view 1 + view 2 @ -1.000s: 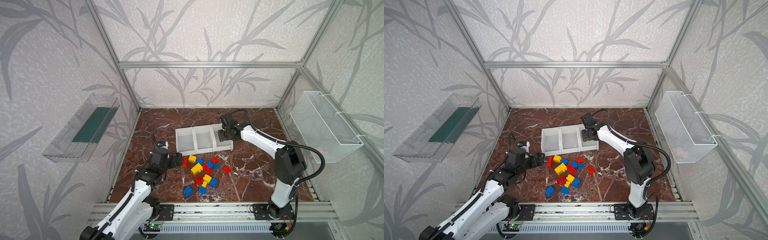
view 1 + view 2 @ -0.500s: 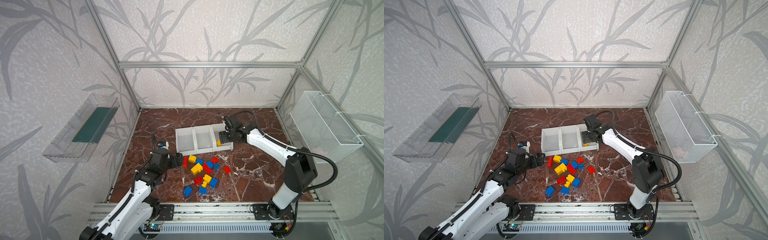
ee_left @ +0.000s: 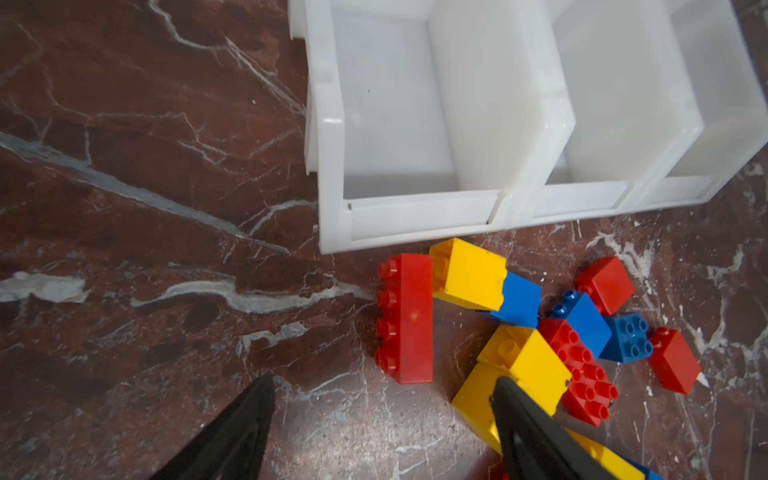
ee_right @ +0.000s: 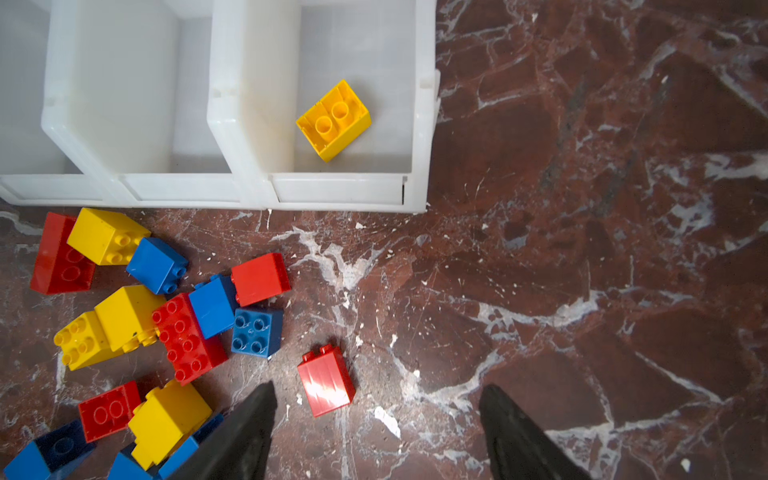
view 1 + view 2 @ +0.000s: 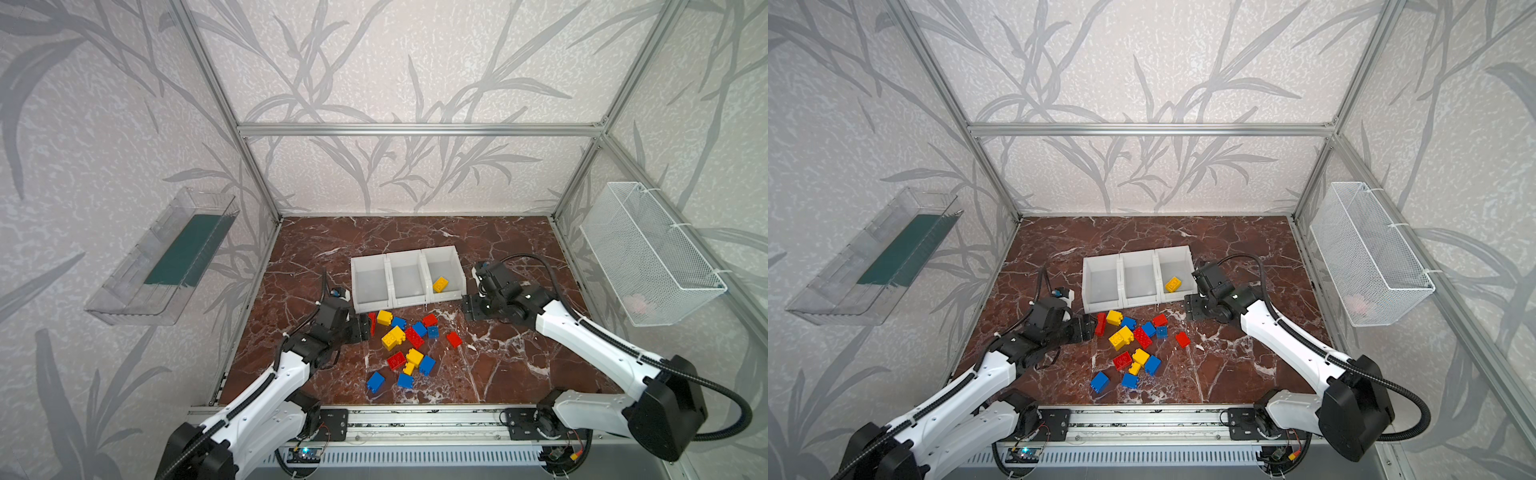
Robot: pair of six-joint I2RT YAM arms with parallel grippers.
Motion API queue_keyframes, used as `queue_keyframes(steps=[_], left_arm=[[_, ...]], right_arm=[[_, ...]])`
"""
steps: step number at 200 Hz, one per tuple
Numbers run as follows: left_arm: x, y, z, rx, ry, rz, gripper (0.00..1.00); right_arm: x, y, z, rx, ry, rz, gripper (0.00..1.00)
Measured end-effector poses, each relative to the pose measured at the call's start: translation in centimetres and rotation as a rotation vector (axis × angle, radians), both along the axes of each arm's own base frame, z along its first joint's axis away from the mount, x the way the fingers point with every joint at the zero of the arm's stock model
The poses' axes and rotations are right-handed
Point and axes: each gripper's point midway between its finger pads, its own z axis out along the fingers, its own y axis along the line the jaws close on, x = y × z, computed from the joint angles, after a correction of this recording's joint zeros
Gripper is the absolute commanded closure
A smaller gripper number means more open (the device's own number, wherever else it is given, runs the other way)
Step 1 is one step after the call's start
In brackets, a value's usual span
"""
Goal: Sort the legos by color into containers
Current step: 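Grasp the long red brick with the left gripper while the right arm draws back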
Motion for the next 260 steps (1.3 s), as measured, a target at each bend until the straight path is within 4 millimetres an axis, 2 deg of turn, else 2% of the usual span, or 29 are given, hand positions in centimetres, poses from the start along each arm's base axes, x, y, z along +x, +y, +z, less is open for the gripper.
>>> queue_keyframes(steps=[31, 72, 115, 156, 190, 232, 260], left_arm=[[-0.1, -0.7, -1.8, 0.011, 0.06, -0.035, 0.25], [-0.5, -1.3, -4.0, 0.04, 0.133, -0.075, 0.36], [-0.1, -1.8, -4.9, 0.053, 0.142, -0.094, 0.48], [0.7, -2.3, -5.2, 0.068, 0.15, -0.111, 0.58], [1.0, -2.6, -5.4, 0.078, 0.154, -0.125, 0.73], [0.7, -3.1, -5.0, 0.075, 0.142, -0.145, 0.77], [0.0, -3.9, -3.5, 0.056, 0.115, -0.173, 0.77]], right_arm=[[-1.9, -0.4, -0.8, 0.023, 0.018, -0.028, 0.22], [-3.3, -1.0, -2.2, 0.032, 0.053, -0.076, 0.22], [-3.5, -1.5, -1.7, 0.063, 0.034, -0.126, 0.23], [-3.9, -1.8, -1.9, 0.066, 0.037, -0.145, 0.23], [-4.1, -2.0, -2.1, 0.066, 0.042, -0.152, 0.23], [-4.3, -1.9, -2.0, 0.07, 0.04, -0.16, 0.24], [-4.8, -1.9, -1.8, 0.071, 0.036, -0.156, 0.24]])
